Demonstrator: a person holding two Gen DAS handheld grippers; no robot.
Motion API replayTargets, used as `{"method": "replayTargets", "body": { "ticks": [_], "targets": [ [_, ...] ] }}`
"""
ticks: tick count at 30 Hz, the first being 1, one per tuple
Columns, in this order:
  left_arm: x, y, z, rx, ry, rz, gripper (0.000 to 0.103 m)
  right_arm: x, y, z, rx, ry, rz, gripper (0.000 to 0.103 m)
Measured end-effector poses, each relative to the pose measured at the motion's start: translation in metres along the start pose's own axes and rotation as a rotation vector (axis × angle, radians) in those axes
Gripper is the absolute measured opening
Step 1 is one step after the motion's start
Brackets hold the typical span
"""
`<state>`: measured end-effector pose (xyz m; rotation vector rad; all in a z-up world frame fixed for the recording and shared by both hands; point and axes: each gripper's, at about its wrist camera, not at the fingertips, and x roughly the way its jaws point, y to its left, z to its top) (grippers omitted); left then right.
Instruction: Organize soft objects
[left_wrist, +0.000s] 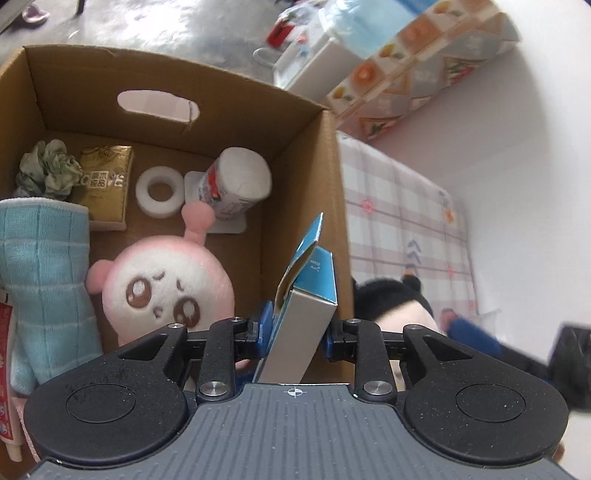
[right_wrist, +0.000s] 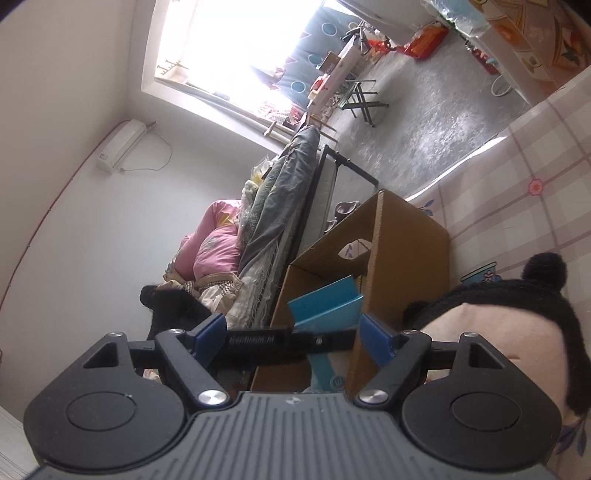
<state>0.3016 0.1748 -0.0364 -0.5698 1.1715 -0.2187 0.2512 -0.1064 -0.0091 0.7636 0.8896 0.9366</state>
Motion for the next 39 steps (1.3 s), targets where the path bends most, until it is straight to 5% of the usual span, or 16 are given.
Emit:
{"method": "replayTargets", "body": {
  "ticks": [4,11,21,27,31,39],
  "targets": [
    [0.004,-0.001,0.01,-0.028,-0.037,0.048,0.043,-0.005,0.001,0.0,-0.02,0.002,-0.013,0.082],
    [-0.005,0.017,0.008,-0.114,-0.081,-0.017,0.061,-0.01,0.004,-0.001,-0.043,-0.005,-0.014,0.082],
    [-0.078,-0.021,-0.042,0.073,-0.286,0.041,0.102,-0.046,0.046,-0.037,-0.249,-0.057,-0.101,0.102],
    [-0.136,-0.049,-0.116,0.261,-0.431,0.105,0.103,-0.083,0.08,-0.074,-0.405,-0.143,-0.211,0.103],
    [-0.162,-0.055,-0.164,0.299,-0.494,0.125,0.103,-0.103,0.094,-0.103,-0.486,-0.199,-0.301,0.103],
    [-0.165,-0.067,-0.267,0.339,-0.647,0.293,0.103,-0.137,0.11,-0.161,-0.601,-0.328,-0.494,0.103]
  ]
}}
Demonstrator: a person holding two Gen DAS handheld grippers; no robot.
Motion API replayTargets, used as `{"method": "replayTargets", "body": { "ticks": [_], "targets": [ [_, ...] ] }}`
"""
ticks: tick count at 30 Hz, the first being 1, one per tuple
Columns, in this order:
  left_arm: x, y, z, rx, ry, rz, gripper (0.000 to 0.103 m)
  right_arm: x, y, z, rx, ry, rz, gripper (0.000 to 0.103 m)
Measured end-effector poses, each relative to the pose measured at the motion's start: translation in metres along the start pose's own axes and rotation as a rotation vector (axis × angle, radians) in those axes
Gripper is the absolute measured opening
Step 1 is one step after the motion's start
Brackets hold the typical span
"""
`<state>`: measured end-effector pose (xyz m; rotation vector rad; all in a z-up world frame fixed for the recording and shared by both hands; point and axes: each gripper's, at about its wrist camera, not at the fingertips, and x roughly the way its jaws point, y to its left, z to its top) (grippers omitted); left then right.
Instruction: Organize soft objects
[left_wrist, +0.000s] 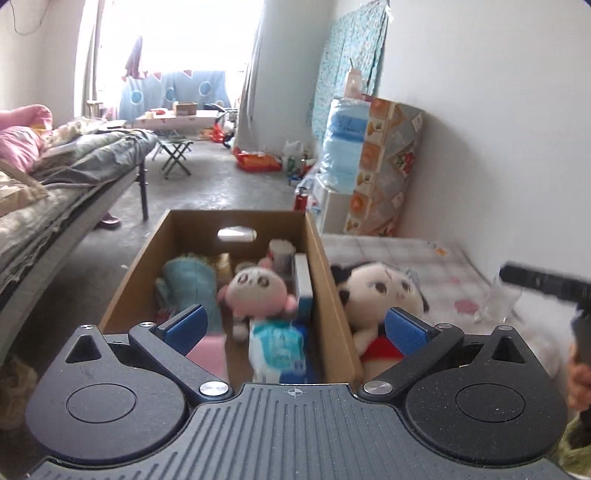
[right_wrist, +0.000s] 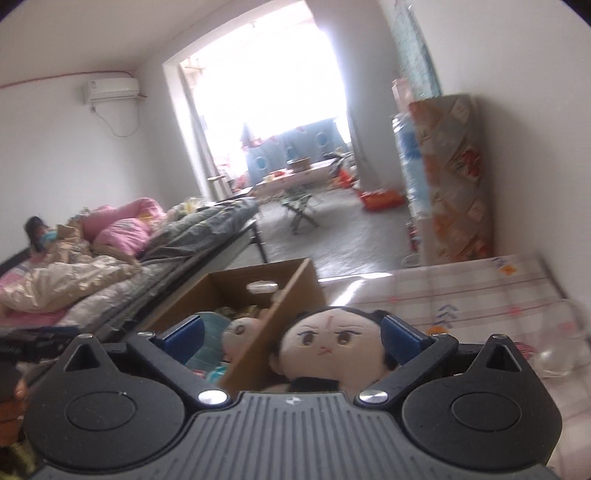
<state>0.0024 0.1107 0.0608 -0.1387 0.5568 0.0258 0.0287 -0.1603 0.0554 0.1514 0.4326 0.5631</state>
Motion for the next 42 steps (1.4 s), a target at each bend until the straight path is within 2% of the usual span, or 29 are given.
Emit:
{"method": "replayTargets", "body": {
  "ticks": [3,5,8,12,16,21,25,31,38,42],
  "targets": [
    [-0.008,-0.014,-0.021,0.023,-0.018,0.026,0.103,-0.015,0.004,-0.009,0.001,-0.015,-0.073,0.103],
    [-0.012,-0.023,-0.032,0.034,-0.035,0.042,0.103,-0.026,0.008,-0.015,0.005,-0.019,-0.09,0.103],
    [-0.014,-0.032,-0.043,0.021,-0.002,0.026,0.103,-0.042,0.015,-0.025,-0.042,-0.016,-0.126,0.103],
    [-0.023,-0.035,-0.056,0.007,0.008,0.001,0.103,-0.072,0.023,-0.033,-0.108,-0.042,-0.234,0.103],
    [-0.033,-0.039,-0.06,0.013,-0.013,0.026,0.103,-0.095,0.025,-0.043,-0.137,-0.073,-0.335,0.103],
    [-0.041,-0.039,-0.064,-0.012,-0.021,0.038,0.103,-0.102,0.031,-0.058,-0.194,-0.075,-0.421,0.103],
    [-0.04,-0.038,-0.063,-0.035,-0.007,0.114,0.103,-0.094,0.032,-0.062,-0.181,-0.07,-0.484,0.103],
    [-0.032,-0.038,-0.066,-0.055,0.013,0.2,0.103,-0.08,0.045,-0.058,-0.215,-0.067,-0.488,0.103],
    [-0.025,-0.038,-0.068,-0.042,0.022,0.22,0.103,-0.057,0.052,-0.057,-0.183,-0.004,-0.37,0.103],
    [-0.02,-0.036,-0.067,-0.042,0.009,0.225,0.103,-0.048,0.048,-0.058,-0.154,0.013,-0.371,0.103]
  ]
}}
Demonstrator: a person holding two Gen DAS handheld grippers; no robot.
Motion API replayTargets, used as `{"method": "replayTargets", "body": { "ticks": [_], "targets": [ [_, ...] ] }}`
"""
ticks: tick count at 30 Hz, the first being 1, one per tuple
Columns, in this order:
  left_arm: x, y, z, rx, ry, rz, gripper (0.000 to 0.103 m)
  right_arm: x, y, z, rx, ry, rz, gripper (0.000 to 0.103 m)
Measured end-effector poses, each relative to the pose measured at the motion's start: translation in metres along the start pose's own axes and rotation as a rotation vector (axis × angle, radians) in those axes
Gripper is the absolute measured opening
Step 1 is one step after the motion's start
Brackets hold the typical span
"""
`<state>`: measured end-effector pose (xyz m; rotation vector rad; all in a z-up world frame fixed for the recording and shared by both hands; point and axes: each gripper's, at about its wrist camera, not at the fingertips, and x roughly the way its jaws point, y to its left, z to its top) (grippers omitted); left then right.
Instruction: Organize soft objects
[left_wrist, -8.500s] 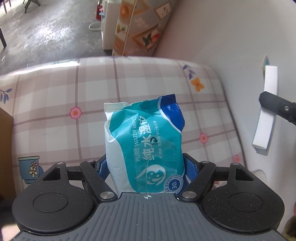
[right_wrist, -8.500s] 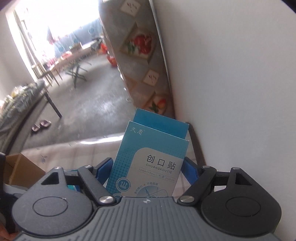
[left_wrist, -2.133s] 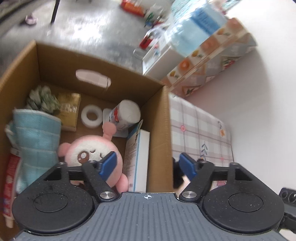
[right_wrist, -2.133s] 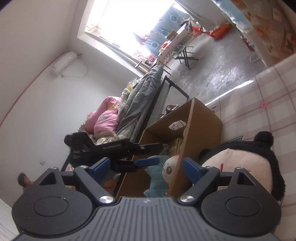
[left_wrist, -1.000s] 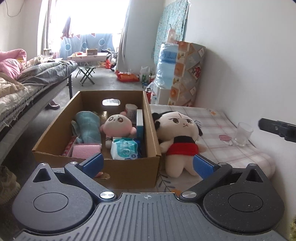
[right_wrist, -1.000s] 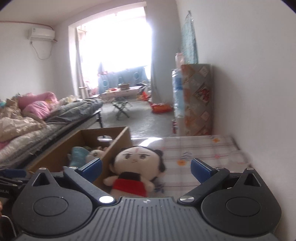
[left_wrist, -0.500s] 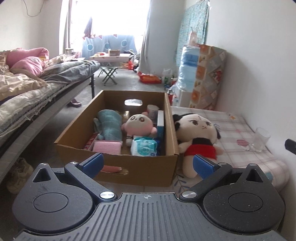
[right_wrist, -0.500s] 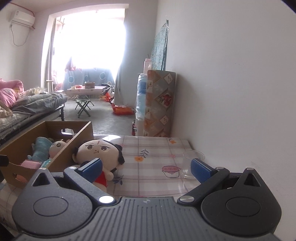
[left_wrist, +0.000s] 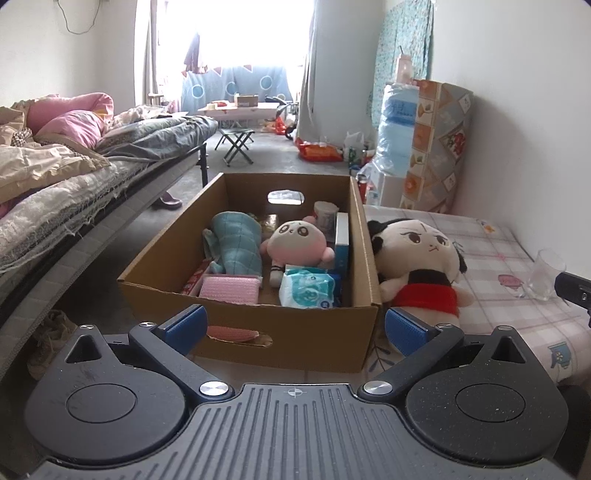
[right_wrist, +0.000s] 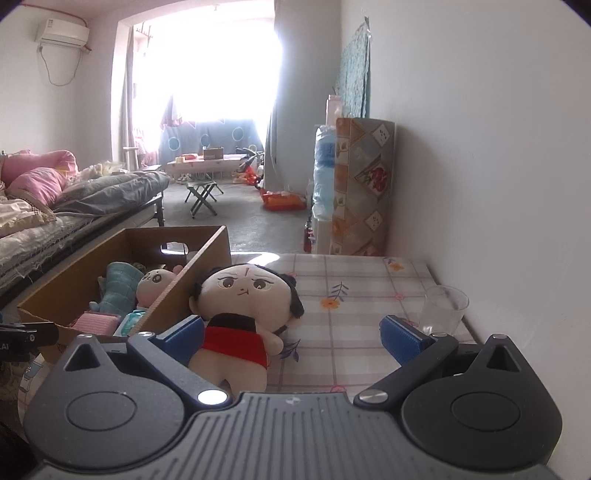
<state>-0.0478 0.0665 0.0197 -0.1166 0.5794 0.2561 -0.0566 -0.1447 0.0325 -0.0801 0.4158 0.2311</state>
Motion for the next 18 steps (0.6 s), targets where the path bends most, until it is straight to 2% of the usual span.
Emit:
{"method": "replayTargets", "body": {
  "ticks": [3,6,9,15,18],
  "targets": [
    [0.008,0.0,0.0,0.0,0.009,0.021,0.103,0.007,-0.001,-0.002,0.008,0.007,-0.004,0.103],
    [0.018,0.001,0.001,-0.001,0.051,0.026,0.103,0.015,-0.003,-0.004,0.026,0.016,-0.004,0.103],
    [0.029,0.001,0.002,-0.006,0.097,0.068,0.103,0.021,-0.008,-0.005,0.054,0.027,0.001,0.103],
    [0.04,0.004,0.003,-0.018,0.15,0.111,0.103,0.019,-0.019,-0.009,0.116,-0.02,0.026,0.103],
    [0.043,0.006,0.004,-0.026,0.172,0.139,0.103,0.021,-0.022,-0.01,0.124,-0.007,0.024,0.103]
  ]
}}
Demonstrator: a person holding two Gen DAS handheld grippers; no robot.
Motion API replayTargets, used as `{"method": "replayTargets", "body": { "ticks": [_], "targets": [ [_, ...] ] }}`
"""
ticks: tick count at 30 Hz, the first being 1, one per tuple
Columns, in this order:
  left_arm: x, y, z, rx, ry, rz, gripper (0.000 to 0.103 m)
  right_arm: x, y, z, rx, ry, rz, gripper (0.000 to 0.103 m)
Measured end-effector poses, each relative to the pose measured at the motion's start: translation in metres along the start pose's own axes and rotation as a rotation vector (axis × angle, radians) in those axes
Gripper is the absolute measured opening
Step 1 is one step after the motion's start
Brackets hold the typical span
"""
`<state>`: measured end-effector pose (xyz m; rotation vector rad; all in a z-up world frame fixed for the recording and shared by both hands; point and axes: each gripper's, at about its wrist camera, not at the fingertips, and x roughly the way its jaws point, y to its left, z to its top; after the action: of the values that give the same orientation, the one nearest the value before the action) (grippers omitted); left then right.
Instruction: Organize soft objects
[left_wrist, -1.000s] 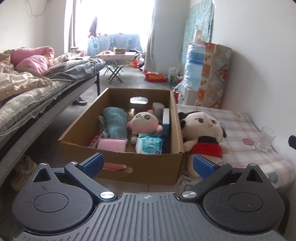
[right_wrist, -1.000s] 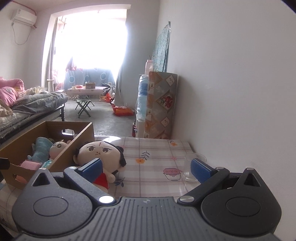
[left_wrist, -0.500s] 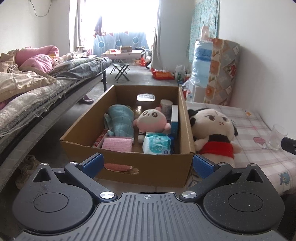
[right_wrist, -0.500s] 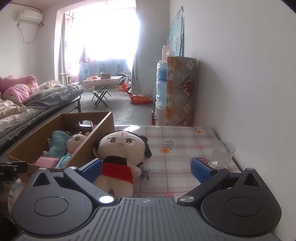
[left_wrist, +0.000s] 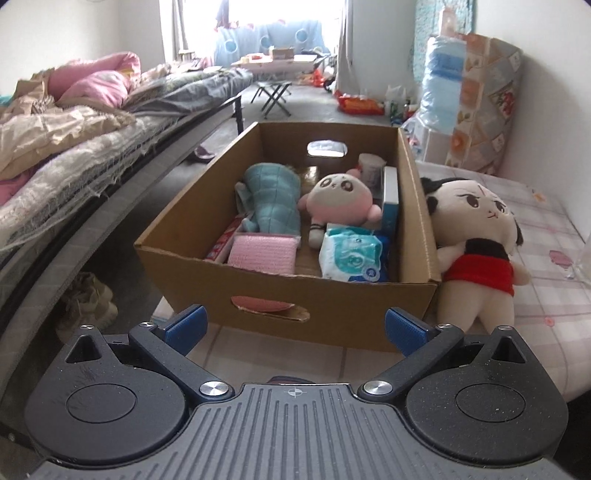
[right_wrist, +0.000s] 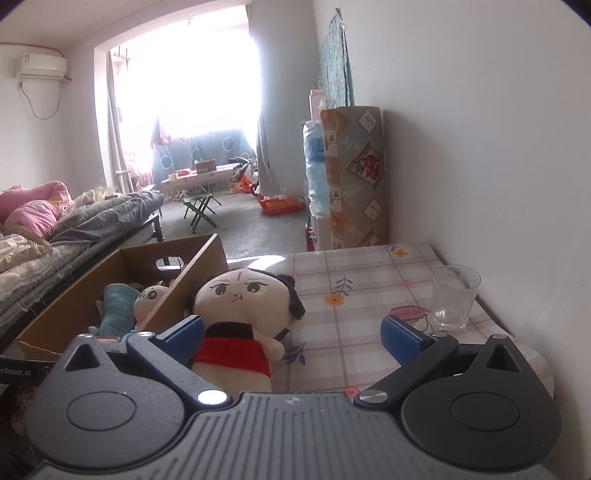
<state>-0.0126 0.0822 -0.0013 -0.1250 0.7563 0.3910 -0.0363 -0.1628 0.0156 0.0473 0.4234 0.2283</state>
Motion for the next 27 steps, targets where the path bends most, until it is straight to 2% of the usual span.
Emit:
{"method": "replayTargets", "body": {
  "ticks": [10,21,27],
  "targets": [
    [-0.003,0.004,-0.001,-0.017,0.022,-0.014,0.103,0.001,0.009,-0.005,-0.069,0.021,-0.056,0.103],
    [-0.007,0.006,-0.001,-0.011,0.007,-0.035,0.103,-0.001,0.017,-0.01,-0.076,0.07,-0.037,0.103],
    [-0.013,0.002,-0.001,0.002,-0.018,-0.063,0.103,0.0,0.02,-0.008,-0.057,0.135,-0.011,0.103]
  ]
}}
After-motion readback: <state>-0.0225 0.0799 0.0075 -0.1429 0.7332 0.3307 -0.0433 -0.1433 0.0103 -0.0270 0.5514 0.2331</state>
